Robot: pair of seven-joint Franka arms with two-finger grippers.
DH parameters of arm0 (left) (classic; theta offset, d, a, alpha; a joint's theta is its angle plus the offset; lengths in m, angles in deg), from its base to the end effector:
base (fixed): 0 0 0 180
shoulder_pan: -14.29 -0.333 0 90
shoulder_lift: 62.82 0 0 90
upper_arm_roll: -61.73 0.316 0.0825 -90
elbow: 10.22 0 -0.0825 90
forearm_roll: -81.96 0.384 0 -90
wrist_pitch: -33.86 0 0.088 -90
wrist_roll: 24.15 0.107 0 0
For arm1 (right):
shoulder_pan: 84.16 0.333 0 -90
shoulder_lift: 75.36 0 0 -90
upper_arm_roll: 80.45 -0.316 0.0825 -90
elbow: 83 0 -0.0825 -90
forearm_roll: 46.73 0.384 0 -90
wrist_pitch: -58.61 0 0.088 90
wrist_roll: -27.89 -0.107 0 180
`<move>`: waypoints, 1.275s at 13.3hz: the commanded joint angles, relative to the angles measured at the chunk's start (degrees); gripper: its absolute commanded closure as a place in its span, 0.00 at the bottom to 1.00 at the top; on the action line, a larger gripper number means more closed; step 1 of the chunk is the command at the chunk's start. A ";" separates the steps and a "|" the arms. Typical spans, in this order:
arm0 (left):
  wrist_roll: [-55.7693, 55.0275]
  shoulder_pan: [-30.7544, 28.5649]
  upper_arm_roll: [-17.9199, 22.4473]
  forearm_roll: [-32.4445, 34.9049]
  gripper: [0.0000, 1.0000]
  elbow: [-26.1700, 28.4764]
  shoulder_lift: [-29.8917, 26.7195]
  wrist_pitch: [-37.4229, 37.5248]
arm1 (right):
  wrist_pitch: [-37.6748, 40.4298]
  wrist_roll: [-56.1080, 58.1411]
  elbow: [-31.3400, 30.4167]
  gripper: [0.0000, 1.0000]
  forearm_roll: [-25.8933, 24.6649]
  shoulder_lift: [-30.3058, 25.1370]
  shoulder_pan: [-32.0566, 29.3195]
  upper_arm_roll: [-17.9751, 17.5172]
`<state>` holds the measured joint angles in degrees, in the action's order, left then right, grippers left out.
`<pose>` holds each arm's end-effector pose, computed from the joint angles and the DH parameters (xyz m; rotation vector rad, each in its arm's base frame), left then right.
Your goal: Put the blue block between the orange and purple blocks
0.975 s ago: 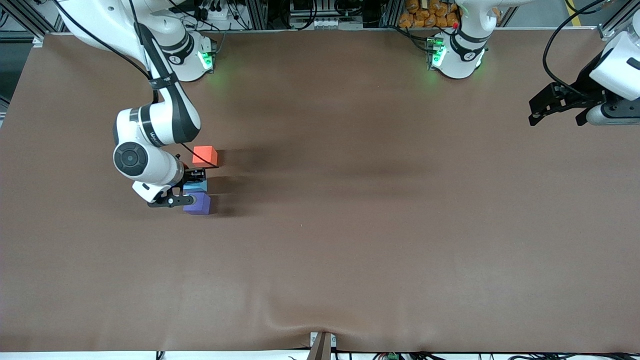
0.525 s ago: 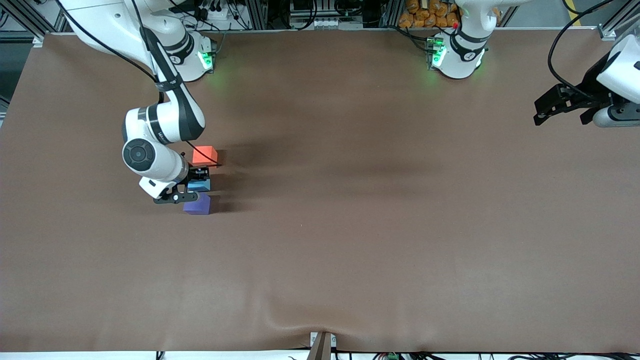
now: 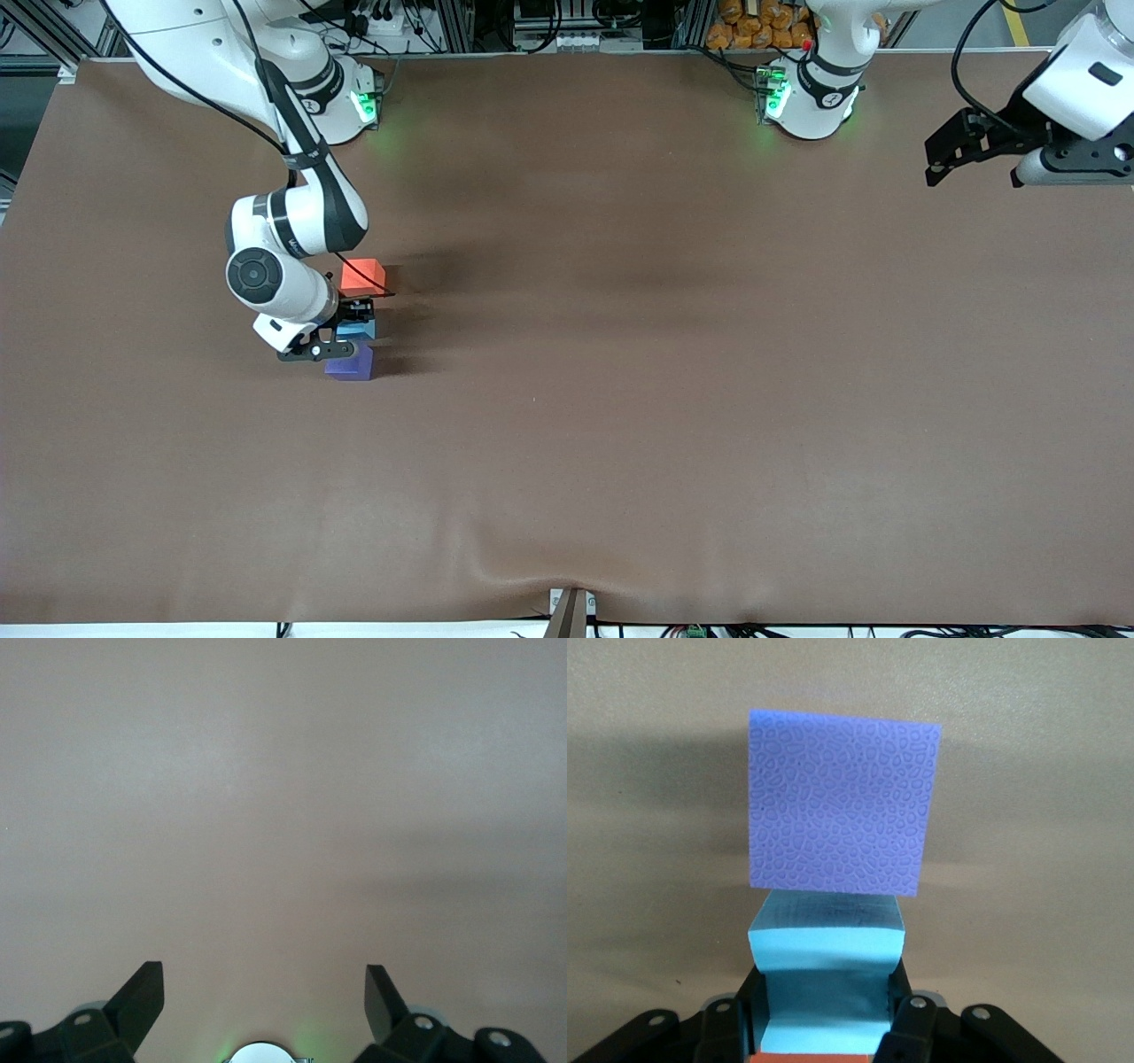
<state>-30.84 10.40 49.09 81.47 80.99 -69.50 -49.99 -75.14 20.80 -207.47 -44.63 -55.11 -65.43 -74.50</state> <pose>0.5000 -0.0858 0.6656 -3.1223 0.0549 0.0192 0.5288 0.1197 0.2143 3.0816 0.1147 -0.2848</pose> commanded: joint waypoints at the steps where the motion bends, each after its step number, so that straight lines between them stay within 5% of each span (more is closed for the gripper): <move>1: 0.27 -1.12 -0.46 -0.39 0.00 -1.30 -0.79 1.32 | -1.70 -1.09 -1.04 0.41 0.79 0.15 -1.06 -0.85; 2: 0.36 -1.12 -0.46 -0.39 0.00 -1.30 -1.49 1.49 | -1.17 -1.00 -0.69 0.00 0.97 0.06 -1.15 -0.85; 4: 0.27 -1.12 -0.46 -0.83 0.00 -1.82 -1.32 1.32 | 5.03 -0.91 3.33 0.00 1.14 -0.29 -1.15 -0.85; 8: 0.44 -1.20 -0.37 -0.66 0.00 -2.18 -0.88 0.70 | 34.12 -1.00 27.12 0.00 3.78 -0.21 -2.56 -0.67; 14: 1.50 -4.01 0.16 -0.22 0.00 -2.09 -1.40 0.97 | 48.73 -0.12 51.93 0.00 3.34 0.33 -10.80 -1.38; 17: 1.50 -6.46 0.16 -0.39 0.00 -1.92 -2.11 2.02 | 57.35 -0.12 57.41 0.00 3.87 -1.07 -15.11 -2.51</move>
<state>-30.45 6.21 49.61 81.47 79.09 -70.36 -49.35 -22.30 20.77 -154.13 -41.50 -56.19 -77.53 -74.73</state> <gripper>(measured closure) 0.000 0.000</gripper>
